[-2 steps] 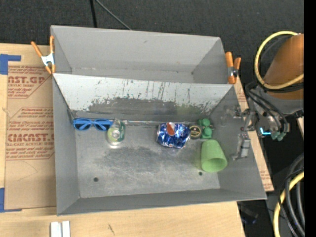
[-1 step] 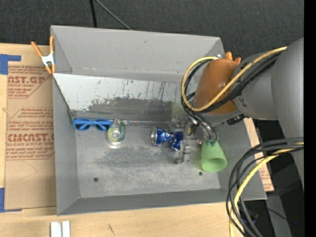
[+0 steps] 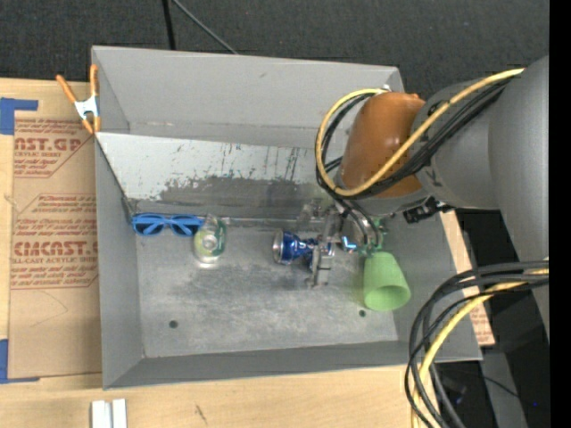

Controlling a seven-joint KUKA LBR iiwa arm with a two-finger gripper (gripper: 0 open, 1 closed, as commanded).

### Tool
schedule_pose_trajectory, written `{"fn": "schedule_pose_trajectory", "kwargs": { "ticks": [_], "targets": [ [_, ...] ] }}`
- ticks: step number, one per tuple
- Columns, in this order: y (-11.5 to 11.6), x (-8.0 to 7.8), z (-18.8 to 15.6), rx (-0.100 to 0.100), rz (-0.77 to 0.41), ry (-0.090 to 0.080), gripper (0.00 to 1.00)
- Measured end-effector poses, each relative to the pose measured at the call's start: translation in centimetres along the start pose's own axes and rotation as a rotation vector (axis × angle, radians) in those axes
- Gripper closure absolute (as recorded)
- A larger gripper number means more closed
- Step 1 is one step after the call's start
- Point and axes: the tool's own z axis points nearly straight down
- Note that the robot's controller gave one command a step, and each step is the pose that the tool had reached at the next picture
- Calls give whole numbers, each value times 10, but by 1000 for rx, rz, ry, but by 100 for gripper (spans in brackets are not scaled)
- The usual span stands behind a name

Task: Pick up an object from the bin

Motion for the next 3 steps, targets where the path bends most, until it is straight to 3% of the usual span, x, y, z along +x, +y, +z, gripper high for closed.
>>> {"fn": "schedule_pose_trajectory", "kwargs": {
  "ticks": [1,2,3],
  "targets": [
    [-8,-6,1,1,113,1,0],
    [-6,0,33,1,202,5,0],
    [-5,0,33,2,201,5,0]
  ]
}}
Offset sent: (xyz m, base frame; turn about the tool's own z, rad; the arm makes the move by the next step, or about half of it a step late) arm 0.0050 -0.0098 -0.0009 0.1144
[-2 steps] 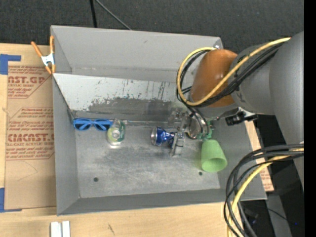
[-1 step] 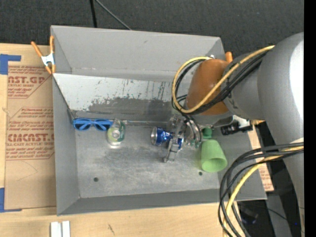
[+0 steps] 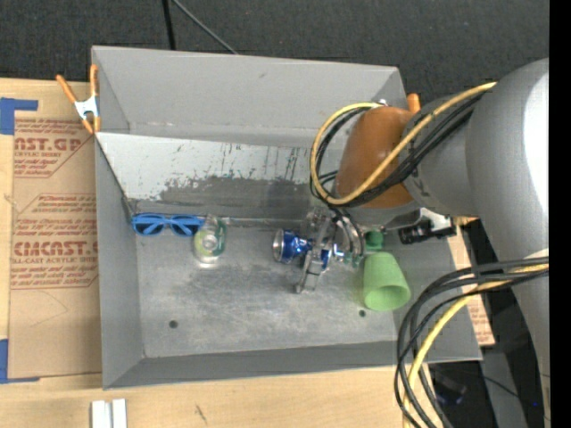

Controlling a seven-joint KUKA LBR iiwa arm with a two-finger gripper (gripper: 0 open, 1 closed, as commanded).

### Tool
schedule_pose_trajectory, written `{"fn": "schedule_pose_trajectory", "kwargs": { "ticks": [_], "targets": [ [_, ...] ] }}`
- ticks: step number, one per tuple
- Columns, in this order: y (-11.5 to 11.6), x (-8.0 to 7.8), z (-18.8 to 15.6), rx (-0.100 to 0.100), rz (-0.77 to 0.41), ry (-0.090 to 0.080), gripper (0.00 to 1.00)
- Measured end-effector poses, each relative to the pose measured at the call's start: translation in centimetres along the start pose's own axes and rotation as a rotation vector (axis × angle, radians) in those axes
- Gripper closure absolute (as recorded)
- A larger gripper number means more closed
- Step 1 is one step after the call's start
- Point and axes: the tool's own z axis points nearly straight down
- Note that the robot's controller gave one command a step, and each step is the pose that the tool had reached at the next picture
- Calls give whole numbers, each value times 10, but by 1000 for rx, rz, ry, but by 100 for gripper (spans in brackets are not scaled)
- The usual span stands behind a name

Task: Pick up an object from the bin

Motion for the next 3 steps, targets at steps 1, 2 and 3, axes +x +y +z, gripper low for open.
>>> {"fn": "schedule_pose_trajectory", "kwargs": {
  "ticks": [1,2,3],
  "targets": [
    [0,-3,-3,-1,0,-9,100],
    [1,-4,-35,-1,0,-6,100],
    [2,-4,-46,0,-1,-4,100]
  ]
}}
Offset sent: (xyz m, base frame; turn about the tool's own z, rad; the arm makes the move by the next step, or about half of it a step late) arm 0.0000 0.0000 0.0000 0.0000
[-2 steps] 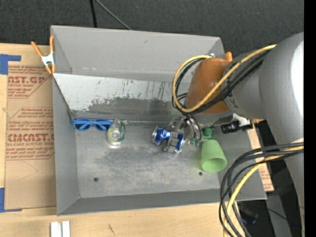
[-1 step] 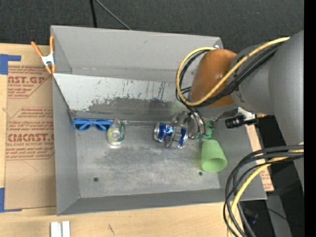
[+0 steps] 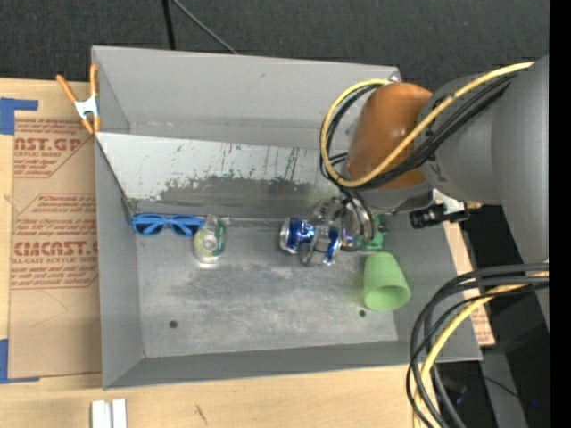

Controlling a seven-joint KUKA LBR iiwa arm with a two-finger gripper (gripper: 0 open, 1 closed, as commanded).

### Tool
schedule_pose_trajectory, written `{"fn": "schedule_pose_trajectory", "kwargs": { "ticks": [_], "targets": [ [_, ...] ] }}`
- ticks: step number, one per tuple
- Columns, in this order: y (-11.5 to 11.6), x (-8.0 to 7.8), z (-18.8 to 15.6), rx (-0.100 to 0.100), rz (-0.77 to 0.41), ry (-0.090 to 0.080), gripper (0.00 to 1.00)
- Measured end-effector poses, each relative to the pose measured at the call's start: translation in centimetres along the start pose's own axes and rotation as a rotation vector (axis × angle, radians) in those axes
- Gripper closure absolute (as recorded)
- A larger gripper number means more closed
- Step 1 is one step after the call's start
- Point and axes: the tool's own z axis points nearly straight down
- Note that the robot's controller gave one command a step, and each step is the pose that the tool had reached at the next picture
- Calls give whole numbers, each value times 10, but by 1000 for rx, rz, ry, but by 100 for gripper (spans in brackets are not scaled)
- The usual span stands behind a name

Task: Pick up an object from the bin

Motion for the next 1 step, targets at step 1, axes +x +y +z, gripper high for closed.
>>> {"fn": "schedule_pose_trajectory", "kwargs": {
  "ticks": [1],
  "targets": [
    [2,-2,-87,-2,-2,-7,100]
  ]
}}
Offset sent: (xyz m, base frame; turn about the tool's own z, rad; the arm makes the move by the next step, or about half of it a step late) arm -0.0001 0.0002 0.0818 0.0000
